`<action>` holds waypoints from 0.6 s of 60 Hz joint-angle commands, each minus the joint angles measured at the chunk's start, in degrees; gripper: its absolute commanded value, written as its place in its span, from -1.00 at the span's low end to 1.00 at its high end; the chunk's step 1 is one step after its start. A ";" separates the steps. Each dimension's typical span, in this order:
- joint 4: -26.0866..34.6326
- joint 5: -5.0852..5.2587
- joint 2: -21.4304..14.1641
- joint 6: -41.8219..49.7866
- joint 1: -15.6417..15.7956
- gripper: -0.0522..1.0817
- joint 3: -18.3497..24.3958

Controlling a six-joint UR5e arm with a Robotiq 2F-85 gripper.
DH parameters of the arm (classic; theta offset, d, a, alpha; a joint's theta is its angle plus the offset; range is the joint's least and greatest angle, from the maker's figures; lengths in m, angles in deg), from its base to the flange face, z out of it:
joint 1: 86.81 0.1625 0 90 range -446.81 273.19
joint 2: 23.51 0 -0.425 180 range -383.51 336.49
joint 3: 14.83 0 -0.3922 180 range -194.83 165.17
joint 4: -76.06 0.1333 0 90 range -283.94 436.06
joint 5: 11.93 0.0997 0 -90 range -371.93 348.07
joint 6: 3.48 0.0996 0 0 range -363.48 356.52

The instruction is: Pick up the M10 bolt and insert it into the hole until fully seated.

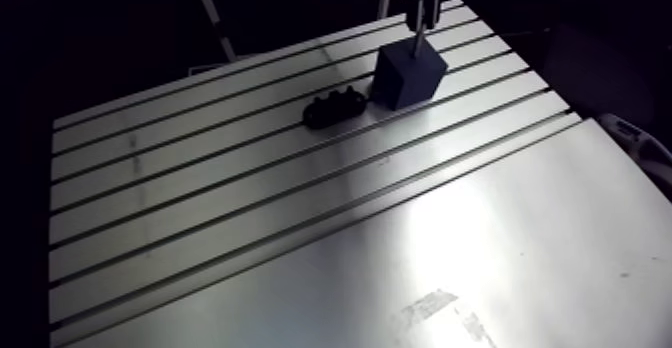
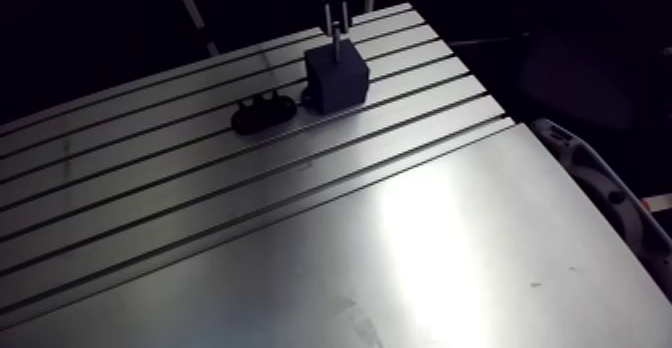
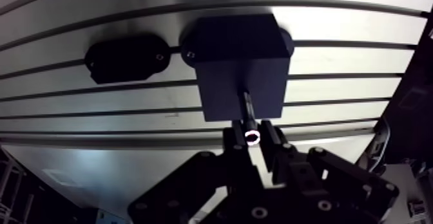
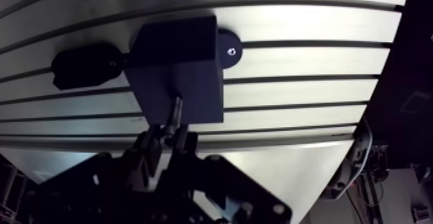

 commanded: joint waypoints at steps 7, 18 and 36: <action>0.00 -0.01 -0.14 -0.04 0.11 0.99 -0.56; 0.00 -0.09 -0.14 -0.04 0.11 0.99 -0.66; -0.60 -0.09 -0.23 -0.04 0.03 0.99 -0.57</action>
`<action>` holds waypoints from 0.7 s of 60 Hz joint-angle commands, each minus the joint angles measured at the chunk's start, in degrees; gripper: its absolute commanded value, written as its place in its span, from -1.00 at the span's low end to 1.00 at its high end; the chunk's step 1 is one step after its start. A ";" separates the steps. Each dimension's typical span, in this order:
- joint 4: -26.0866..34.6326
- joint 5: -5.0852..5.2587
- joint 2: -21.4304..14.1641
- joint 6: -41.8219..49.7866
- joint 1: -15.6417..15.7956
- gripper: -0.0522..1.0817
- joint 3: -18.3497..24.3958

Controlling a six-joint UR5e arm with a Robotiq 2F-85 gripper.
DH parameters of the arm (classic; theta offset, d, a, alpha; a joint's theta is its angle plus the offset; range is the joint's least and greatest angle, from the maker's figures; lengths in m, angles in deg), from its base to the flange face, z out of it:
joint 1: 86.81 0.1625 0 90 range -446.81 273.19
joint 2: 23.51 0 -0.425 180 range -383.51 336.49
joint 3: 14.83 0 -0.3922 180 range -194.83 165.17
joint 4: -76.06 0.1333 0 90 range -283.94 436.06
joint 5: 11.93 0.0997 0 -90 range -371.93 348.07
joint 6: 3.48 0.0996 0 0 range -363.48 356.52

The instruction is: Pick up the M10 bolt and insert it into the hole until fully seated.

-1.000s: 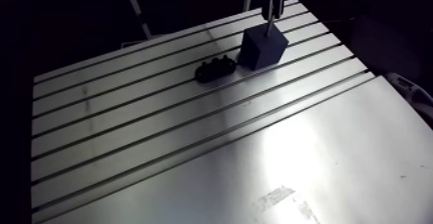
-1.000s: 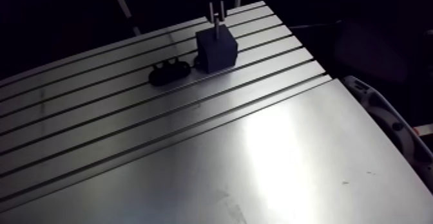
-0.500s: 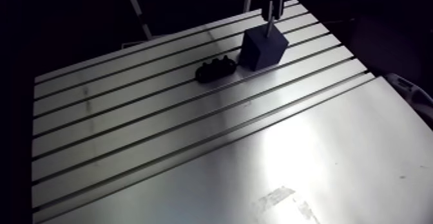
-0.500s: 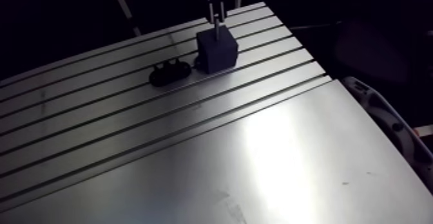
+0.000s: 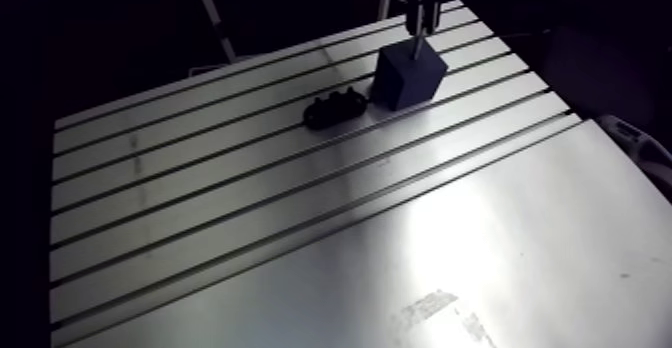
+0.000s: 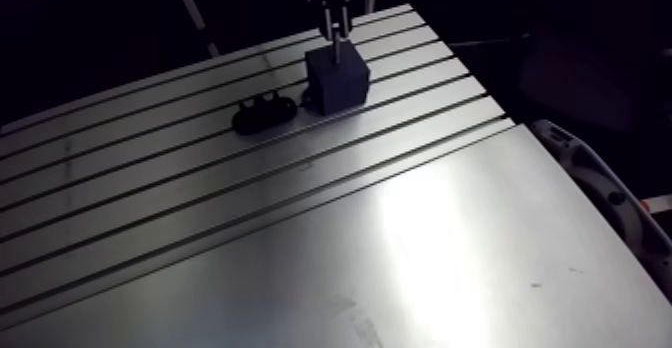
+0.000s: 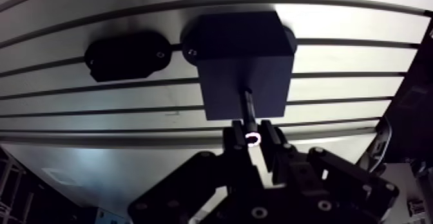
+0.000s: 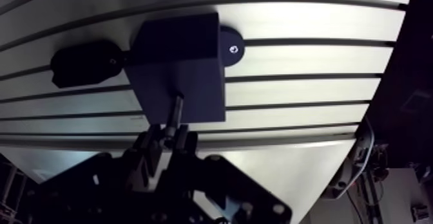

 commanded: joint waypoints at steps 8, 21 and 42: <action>-0.51 -0.01 -0.08 0.00 -0.04 0.99 0.03; -0.51 -0.01 -0.08 -0.01 -0.04 0.99 0.21; -0.60 -0.01 -0.17 0.00 0.05 0.99 -0.15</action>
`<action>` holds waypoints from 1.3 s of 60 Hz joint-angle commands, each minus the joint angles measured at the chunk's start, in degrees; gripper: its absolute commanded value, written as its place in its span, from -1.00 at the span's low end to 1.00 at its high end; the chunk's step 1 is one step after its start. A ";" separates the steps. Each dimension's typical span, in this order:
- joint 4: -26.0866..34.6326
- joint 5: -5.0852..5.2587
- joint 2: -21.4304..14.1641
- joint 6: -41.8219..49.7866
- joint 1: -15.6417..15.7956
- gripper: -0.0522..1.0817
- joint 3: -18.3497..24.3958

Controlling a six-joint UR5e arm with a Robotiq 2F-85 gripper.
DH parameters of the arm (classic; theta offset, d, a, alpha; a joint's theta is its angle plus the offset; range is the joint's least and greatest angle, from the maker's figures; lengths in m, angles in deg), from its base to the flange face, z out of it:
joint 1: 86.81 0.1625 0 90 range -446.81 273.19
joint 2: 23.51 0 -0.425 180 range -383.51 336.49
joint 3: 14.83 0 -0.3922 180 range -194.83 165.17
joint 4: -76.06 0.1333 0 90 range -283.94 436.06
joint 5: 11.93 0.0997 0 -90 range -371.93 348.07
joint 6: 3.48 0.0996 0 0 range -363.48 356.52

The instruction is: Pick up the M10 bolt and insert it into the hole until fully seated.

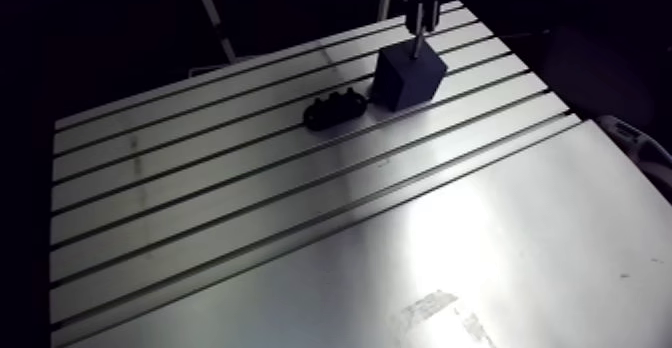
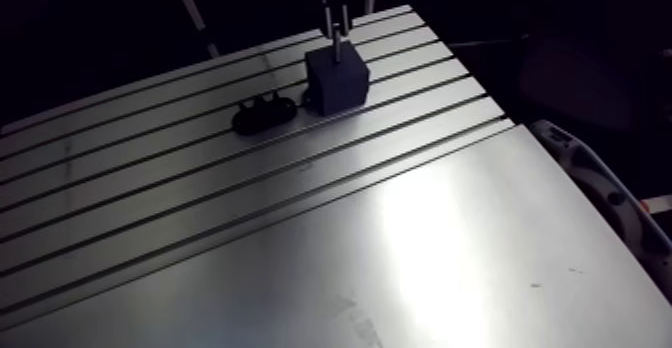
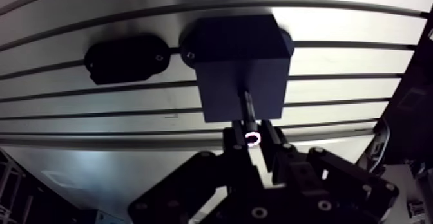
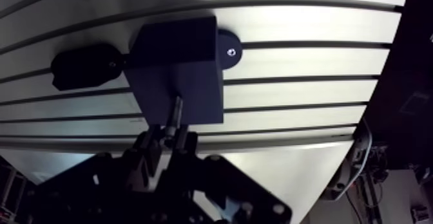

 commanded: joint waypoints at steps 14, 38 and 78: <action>0.03 0.00 -0.05 0.00 0.06 0.99 -0.22; -0.06 0.00 0.04 -0.08 0.06 0.99 -0.22; -0.06 -0.35 0.13 0.00 0.06 0.99 -0.57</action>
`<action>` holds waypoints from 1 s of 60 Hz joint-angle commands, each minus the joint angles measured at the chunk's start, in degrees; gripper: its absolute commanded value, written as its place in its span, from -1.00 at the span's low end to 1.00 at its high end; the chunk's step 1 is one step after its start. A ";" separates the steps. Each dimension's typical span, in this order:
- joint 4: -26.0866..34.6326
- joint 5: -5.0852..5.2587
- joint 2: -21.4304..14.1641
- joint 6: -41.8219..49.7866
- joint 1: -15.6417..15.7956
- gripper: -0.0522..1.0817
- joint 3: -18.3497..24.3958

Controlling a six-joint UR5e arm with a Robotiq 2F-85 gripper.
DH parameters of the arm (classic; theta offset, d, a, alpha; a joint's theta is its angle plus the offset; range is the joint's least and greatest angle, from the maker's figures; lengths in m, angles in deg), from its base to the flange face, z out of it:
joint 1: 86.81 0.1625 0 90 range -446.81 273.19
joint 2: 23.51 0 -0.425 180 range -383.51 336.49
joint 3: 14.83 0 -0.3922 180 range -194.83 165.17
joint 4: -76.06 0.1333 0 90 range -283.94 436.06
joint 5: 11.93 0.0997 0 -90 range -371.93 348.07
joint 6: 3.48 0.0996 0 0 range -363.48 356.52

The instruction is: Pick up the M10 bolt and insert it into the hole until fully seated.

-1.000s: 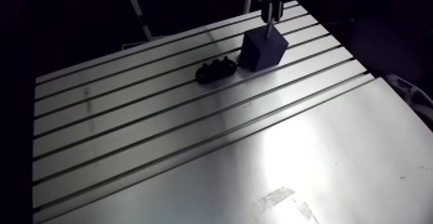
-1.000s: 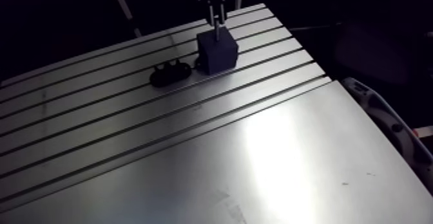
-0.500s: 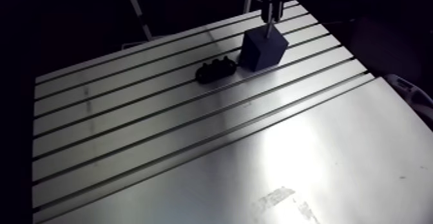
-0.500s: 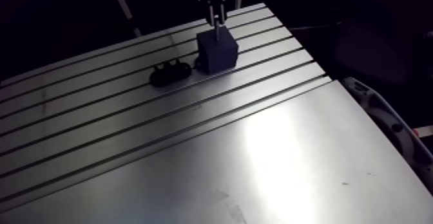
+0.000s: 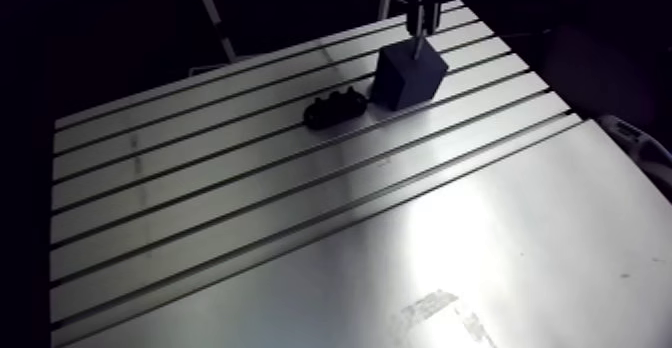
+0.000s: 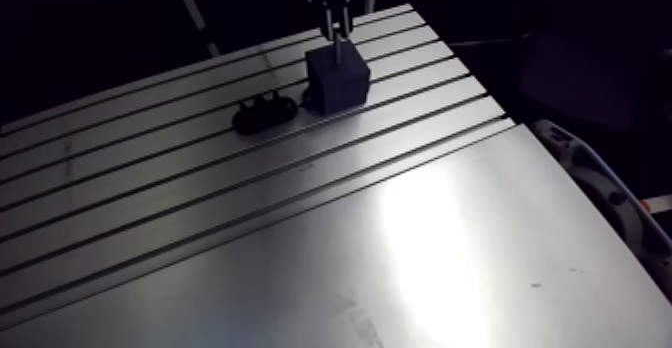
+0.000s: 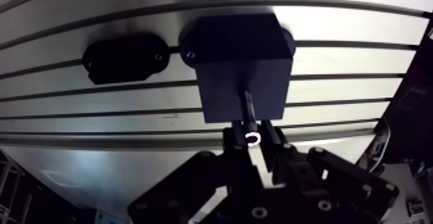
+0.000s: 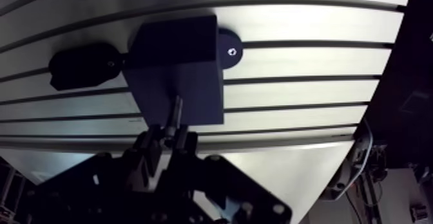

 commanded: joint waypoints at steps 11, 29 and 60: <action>0.00 -0.10 -0.08 0.01 0.00 0.99 -0.58; -0.09 -0.10 -0.17 0.01 0.00 0.99 -0.85; -1.46 -0.37 -0.87 -1.29 0.09 -0.89 -2.52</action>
